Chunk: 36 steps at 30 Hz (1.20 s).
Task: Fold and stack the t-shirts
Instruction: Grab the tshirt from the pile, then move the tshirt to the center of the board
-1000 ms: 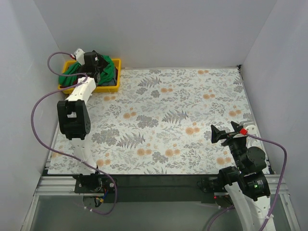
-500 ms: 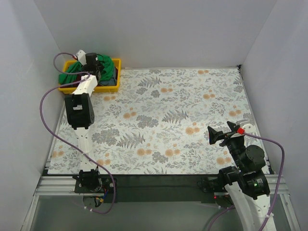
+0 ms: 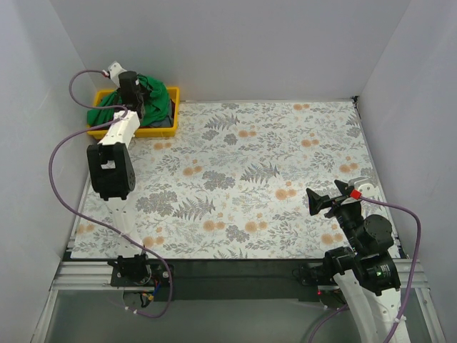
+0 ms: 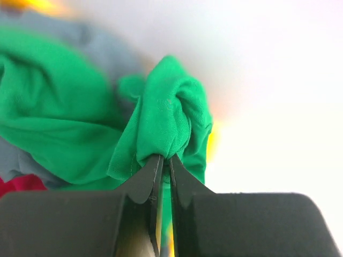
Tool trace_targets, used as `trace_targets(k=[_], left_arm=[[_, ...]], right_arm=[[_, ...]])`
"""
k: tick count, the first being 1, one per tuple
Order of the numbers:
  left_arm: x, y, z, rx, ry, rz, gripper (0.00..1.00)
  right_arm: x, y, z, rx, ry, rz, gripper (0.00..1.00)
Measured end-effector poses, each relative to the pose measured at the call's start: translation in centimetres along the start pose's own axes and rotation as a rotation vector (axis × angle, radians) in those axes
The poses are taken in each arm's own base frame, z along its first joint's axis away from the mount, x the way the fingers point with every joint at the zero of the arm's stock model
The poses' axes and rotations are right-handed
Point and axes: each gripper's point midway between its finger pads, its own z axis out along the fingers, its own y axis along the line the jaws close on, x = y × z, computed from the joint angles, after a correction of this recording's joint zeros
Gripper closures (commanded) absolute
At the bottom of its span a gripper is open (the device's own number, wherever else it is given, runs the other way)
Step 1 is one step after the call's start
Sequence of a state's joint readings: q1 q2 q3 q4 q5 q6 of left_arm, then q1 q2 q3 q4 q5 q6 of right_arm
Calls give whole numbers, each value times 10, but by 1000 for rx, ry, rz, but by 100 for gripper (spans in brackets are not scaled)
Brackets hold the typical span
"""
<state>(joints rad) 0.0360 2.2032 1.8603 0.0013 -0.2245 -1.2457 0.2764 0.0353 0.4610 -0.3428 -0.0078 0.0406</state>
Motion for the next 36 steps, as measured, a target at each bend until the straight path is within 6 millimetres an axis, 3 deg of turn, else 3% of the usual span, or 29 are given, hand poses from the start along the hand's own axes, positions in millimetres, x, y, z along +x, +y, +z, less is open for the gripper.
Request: trace_targets(k=[2, 4, 6, 8, 10, 13, 16, 18, 21, 24, 28, 31, 36], left_arm=[[-29, -28, -27, 56, -40, 6, 100], [-59, -69, -64, 149, -88, 16, 100], [-81, -116, -110, 268, -126, 32, 100], [-90, -168, -162, 402, -144, 55, 100], [-86, -216, -214, 548, -135, 76, 100], [-62, -278, -295, 792, -58, 99, 100], [-37, -317, -360, 983, 36, 121, 100], [-25, -331, -390, 1070, 94, 131, 100], [-13, -331, -414, 1132, 166, 135, 100], [-6, -312, -420, 1111, 195, 146, 100], [22, -260, -423, 1037, 251, 177, 100], [58, -211, -418, 941, 307, 202, 100], [126, -125, -399, 727, 420, 264, 100]], right_arm=[[0, 1, 0, -3, 1, 0, 2], [0, 1, 0, -4, -1, 0, 2], [-1, 1, 0, -4, -3, -1, 2], [-1, 1, -1, -3, -6, -2, 2], [-2, 0, -1, -3, -11, -4, 2], [-3, 0, -2, 2, -17, -4, 2], [-4, -3, -2, 16, -18, -4, 2], [-4, -5, -2, 27, -18, -4, 2], [-8, -7, -5, 45, -16, 5, 2], [-22, -7, -11, 52, -26, 6, 2], [-51, -2, -19, 28, -54, -12, 2], [-64, 4, -20, -4, -66, -20, 2], [-57, 16, -8, -70, 12, 9, 2]])
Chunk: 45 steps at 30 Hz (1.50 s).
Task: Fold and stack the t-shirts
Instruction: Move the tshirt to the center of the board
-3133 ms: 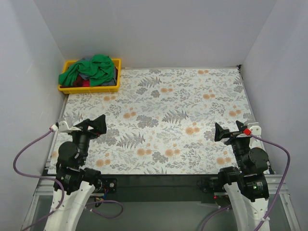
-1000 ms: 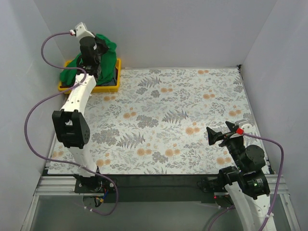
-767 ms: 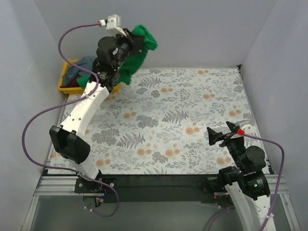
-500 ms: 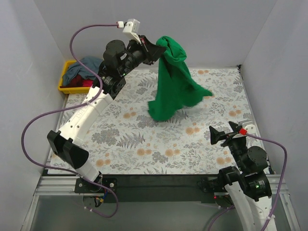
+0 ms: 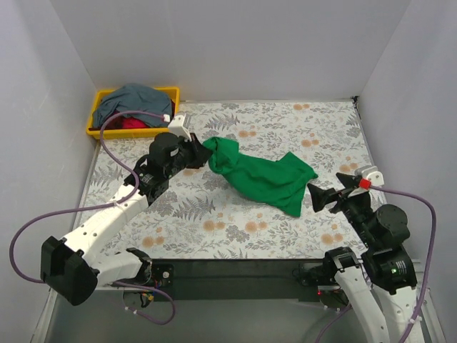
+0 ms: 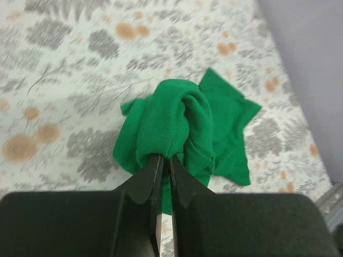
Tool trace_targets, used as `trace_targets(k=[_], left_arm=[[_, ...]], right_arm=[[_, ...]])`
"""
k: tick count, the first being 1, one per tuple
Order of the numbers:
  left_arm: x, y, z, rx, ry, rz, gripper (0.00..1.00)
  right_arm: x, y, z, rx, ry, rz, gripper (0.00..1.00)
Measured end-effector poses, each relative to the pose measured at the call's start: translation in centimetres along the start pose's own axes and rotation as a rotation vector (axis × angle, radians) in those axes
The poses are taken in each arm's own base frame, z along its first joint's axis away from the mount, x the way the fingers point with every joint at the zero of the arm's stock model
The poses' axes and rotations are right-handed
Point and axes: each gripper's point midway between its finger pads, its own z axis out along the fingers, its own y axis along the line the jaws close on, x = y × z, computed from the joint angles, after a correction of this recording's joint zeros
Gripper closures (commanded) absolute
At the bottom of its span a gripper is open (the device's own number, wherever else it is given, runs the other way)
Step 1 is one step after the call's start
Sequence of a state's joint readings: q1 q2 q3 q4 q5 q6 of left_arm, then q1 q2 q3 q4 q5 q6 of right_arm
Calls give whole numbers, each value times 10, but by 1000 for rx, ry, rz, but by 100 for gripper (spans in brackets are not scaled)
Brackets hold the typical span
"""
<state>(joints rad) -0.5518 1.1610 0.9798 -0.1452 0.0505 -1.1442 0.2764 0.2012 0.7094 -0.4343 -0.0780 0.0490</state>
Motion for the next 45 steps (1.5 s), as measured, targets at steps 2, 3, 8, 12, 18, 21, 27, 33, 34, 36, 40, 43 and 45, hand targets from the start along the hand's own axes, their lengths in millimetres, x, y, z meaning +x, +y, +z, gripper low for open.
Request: trace_targets(k=[2, 3, 8, 12, 18, 21, 27, 33, 34, 36, 40, 43, 45], left_arm=[[25, 23, -4, -75, 44, -3, 100], [33, 31, -6, -105, 57, -2, 100], [38, 53, -15, -211, 46, 7, 100], [22, 63, -32, -289, -12, 14, 100], [-69, 35, -81, -317, -214, 34, 100], [-134, -10, -115, -194, -362, 27, 100], [-182, -97, -94, 142, -358, 14, 100], [-85, -122, 71, 238, 8, -6, 61], [-56, -121, 96, 236, 84, -14, 51], [3, -119, 129, 229, 227, -25, 41], [63, -116, 138, 197, 367, -22, 23], [57, -104, 110, 145, 322, 11, 20], [38, -84, 82, 85, 255, 24, 19]], right_arm=[[14, 3, 11, -16, 81, 44, 2], [21, 4, 17, -20, 119, 66, 2], [74, 16, 45, -77, 383, 196, 2], [108, 26, 54, -122, 543, 281, 2], [121, 34, 51, -153, 604, 322, 2], [118, 36, 50, -157, 590, 330, 3], [119, 37, 48, -161, 577, 338, 3], [121, 36, 46, -147, 563, 340, 2], [120, 36, 45, -144, 560, 339, 2], [119, 34, 46, -135, 552, 333, 2], [123, 33, 47, -132, 565, 331, 2], [128, 37, 51, -150, 592, 337, 3], [132, 44, 55, -181, 608, 335, 5]])
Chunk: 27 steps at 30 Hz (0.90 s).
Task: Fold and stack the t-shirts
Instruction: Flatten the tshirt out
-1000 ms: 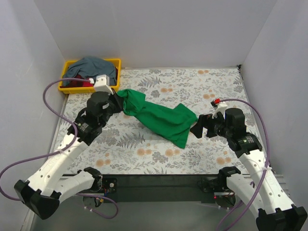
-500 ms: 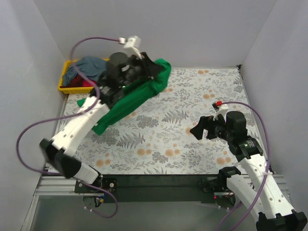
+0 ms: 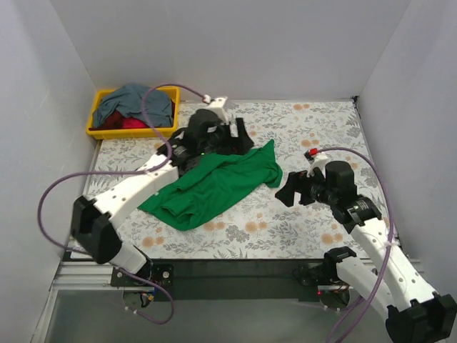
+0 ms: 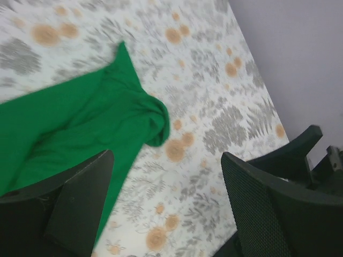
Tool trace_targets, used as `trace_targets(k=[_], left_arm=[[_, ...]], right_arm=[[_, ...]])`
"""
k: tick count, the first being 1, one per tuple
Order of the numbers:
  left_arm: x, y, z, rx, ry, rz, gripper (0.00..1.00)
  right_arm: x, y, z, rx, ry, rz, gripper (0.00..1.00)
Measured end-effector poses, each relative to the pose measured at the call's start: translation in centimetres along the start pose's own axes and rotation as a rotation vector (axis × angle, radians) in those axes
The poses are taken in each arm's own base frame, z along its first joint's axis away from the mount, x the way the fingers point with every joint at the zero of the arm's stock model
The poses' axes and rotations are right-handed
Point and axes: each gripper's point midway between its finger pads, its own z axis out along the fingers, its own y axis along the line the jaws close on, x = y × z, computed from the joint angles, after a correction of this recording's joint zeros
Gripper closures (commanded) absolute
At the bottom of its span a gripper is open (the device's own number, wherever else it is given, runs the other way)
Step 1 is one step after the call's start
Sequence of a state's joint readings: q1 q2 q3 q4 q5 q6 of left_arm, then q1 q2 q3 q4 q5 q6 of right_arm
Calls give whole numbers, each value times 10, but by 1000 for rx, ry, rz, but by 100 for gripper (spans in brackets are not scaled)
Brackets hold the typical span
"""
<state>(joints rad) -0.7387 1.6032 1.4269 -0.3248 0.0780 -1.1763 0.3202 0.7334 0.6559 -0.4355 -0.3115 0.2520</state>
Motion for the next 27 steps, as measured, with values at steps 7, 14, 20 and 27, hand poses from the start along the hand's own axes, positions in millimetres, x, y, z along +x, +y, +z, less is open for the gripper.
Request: trace_targets(k=[7, 14, 20, 27], left_arm=[[-29, 166, -127, -400, -283, -149, 18], [100, 262, -146, -669, -69, -271, 32], [118, 268, -148, -694, -28, -284, 34], [115, 268, -148, -693, -41, -282, 34]], right_arm=[[34, 35, 51, -74, 190, -100, 11], [41, 33, 127, 49, 337, -148, 26], [21, -3, 180, 208, 319, -177, 37], [4, -85, 206, 334, 332, -72, 39]])
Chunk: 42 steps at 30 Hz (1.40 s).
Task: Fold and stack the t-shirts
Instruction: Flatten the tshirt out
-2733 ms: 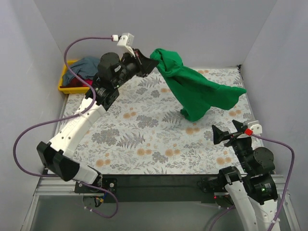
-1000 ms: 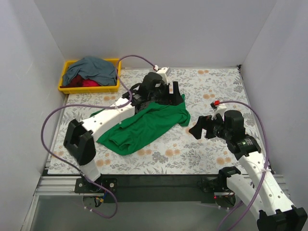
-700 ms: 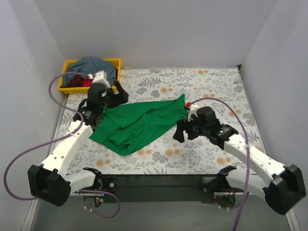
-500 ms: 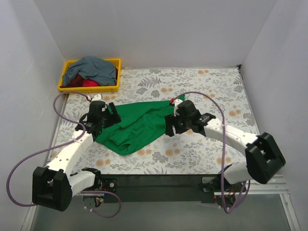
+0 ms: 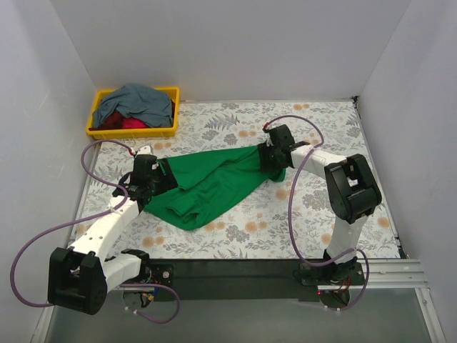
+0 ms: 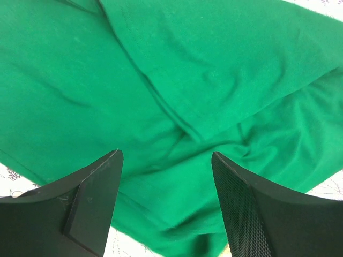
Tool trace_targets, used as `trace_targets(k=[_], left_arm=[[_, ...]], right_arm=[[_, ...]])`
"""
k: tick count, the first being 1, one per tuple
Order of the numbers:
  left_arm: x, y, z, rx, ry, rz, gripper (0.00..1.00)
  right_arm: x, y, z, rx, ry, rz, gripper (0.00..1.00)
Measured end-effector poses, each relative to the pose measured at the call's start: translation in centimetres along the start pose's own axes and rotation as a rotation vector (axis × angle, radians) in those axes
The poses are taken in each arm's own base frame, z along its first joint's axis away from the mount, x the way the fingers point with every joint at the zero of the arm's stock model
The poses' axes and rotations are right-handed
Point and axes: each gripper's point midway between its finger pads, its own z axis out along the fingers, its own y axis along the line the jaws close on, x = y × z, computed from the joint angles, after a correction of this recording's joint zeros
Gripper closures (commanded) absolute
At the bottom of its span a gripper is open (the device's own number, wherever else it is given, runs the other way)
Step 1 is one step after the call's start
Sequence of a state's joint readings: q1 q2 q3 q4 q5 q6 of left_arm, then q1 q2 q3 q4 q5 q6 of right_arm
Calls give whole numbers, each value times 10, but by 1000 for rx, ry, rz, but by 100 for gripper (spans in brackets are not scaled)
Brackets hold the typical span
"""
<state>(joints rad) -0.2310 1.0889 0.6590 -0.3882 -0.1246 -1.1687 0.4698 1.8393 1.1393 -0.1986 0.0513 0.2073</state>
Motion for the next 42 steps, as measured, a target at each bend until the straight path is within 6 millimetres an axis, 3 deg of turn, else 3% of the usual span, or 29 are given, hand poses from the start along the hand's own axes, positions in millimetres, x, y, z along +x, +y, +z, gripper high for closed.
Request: trace_targets(k=[3, 7, 9, 11, 13, 15, 20, 21, 23, 26, 31, 34, 42], left_arm=[[0, 0, 0, 1, 0, 0, 34], [0, -1, 0, 4, 1, 0, 34], [0, -1, 0, 7, 2, 0, 34], [1, -1, 0, 8, 3, 0, 34], [1, -1, 0, 8, 3, 0, 34], [0, -1, 0, 7, 3, 0, 34], [-2, 3, 0, -17, -10, -6, 34], [-3, 6, 1, -31, -17, -10, 34], [-7, 13, 1, -62, -30, -28, 34], [-15, 28, 1, -110, -55, -77, 34], [-26, 49, 1, -169, -87, -153, 34], [-28, 54, 1, -180, -92, -175, 34], [-28, 53, 2, -170, -87, -183, 34]], right_arm=[[-28, -30, 12, 36, -38, 32, 36], [-66, -75, 25, 82, -78, 82, 22], [-78, -90, 24, 107, -82, 81, 20], [-85, -91, 16, 117, -93, 62, 20], [-83, -70, 3, 113, -95, 8, 19], [-76, -21, -15, 71, -107, -86, 21], [-36, 153, -61, -166, -165, -420, 30], [-22, 182, -68, -208, -168, -484, 32], [5, 220, -77, -261, -162, -615, 33], [28, 245, -72, -264, -143, -754, 34], [48, 248, -43, -206, -83, -923, 35], [57, 249, -33, -185, -54, -1001, 35], [64, 279, -32, -213, -64, -1126, 36]])
